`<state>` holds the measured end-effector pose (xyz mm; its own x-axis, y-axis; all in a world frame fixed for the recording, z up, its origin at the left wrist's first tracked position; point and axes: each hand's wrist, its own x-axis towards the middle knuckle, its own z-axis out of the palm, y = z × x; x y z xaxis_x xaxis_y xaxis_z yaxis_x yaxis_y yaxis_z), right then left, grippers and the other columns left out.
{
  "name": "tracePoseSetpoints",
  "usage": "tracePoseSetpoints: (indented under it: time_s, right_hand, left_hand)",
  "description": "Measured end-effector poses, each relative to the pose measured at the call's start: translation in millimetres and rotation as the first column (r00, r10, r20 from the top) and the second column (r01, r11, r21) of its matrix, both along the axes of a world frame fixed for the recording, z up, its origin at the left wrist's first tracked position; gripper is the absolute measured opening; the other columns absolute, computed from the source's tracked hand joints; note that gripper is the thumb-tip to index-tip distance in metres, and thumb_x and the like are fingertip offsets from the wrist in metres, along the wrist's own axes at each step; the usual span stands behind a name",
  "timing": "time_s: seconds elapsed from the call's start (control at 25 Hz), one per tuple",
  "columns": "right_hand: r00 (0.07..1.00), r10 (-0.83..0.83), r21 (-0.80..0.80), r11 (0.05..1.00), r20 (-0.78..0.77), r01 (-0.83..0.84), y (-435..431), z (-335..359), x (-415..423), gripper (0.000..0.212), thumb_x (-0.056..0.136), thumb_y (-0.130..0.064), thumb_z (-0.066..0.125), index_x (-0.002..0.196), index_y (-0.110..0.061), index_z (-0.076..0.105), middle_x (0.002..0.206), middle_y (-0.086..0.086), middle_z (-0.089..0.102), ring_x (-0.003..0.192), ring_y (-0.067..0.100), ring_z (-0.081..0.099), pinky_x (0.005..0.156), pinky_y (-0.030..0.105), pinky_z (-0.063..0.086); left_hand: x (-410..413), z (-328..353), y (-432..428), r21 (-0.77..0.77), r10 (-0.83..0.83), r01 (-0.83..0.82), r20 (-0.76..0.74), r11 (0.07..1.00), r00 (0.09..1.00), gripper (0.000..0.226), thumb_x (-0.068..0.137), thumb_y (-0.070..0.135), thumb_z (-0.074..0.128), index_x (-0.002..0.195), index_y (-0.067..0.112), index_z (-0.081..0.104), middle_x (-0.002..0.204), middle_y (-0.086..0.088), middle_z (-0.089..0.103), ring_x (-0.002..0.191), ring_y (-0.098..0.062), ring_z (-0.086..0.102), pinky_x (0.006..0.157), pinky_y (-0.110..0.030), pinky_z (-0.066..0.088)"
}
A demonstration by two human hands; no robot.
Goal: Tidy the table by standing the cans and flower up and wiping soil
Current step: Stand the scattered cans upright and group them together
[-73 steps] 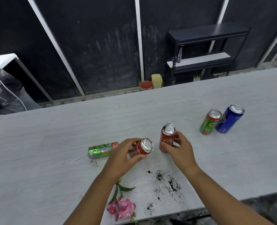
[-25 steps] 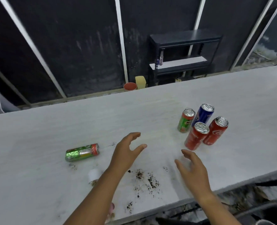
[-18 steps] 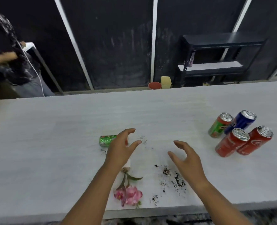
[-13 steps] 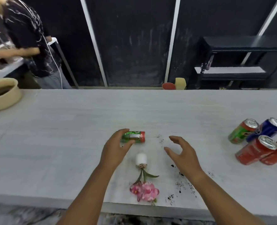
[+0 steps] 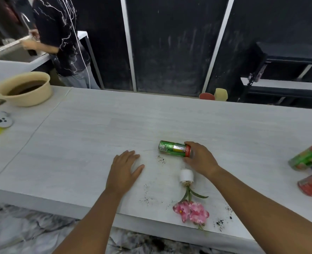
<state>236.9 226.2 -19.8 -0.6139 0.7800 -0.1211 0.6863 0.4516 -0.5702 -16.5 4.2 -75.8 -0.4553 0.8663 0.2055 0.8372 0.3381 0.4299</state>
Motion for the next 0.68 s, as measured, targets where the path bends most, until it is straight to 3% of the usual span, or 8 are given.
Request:
tracePoseSetpoints:
  time_s: [0.12,0.24,0.36,0.56,0.68]
  right_hand:
    - [0.999,-0.03,-0.001,1.0,-0.046,0.03,-0.5,-0.9,1.4,0.059,0.082,-0.027,0.086,0.135,-0.029,0.061,0.125,-0.008,0.067,0.113,0.017,0.064,0.092,0.033,0.053]
    - [0.97,-0.12,-0.077,0.991,-0.212,0.105,-9.9,5.3,11.4,0.054,0.079,-0.03,0.085,0.125,-0.041,0.059,0.113,-0.02,0.066,0.104,0.007,0.066,0.079,0.021,0.049]
    - [0.89,-0.208,-0.112,0.978,-0.406,0.178,-18.7,20.8,25.4,0.05,0.077,-0.029,0.085,0.118,-0.044,0.06,0.113,-0.021,0.069,0.107,0.001,0.065,0.084,0.02,0.051]
    - [0.776,-0.309,-0.15,0.95,-0.55,0.272,-30.4,39.7,72.6,0.052,0.076,-0.03,0.087,0.121,-0.039,0.062,0.122,-0.02,0.063,0.111,0.0,0.063,0.09,0.026,0.055]
    - [0.689,-0.39,-0.201,0.918,-0.611,0.341,-35.5,43.7,111.7,0.048,0.078,-0.03,0.085,0.121,-0.038,0.064,0.124,-0.015,0.066,0.112,0.006,0.067,0.092,0.031,0.059]
  left_hand:
    - [-1.3,1.2,1.1,0.016,-0.01,0.01,0.009,1.0,1.0,0.051,0.099,0.058,0.06,0.136,0.025,0.07,0.151,0.003,0.062,0.147,-0.021,0.05,0.123,-0.053,0.035]
    - [-2.3,-0.9,1.0,0.032,-0.02,0.02,0.007,0.999,1.0,0.049,0.099,0.059,0.061,0.135,0.026,0.069,0.15,0.004,0.061,0.147,-0.02,0.05,0.123,-0.052,0.036]
    - [-3.9,-3.2,2.3,0.04,-0.027,0.027,-0.005,0.999,1.0,0.05,0.099,0.059,0.061,0.135,0.026,0.07,0.149,0.004,0.062,0.145,-0.02,0.052,0.121,-0.053,0.038]
    - [0.9,0.5,5.8,0.038,-0.008,0.009,-0.03,0.999,1.0,0.048,0.097,0.055,0.06,0.129,0.021,0.073,0.14,0.0,0.067,0.136,-0.025,0.059,0.118,-0.052,0.042]
    - [13.9,18.3,29.0,0.02,0.084,-0.087,0.101,0.996,0.991,0.029,0.096,0.036,0.07,0.122,0.022,0.073,0.129,0.003,0.07,0.124,-0.029,0.062,0.105,-0.049,0.05]
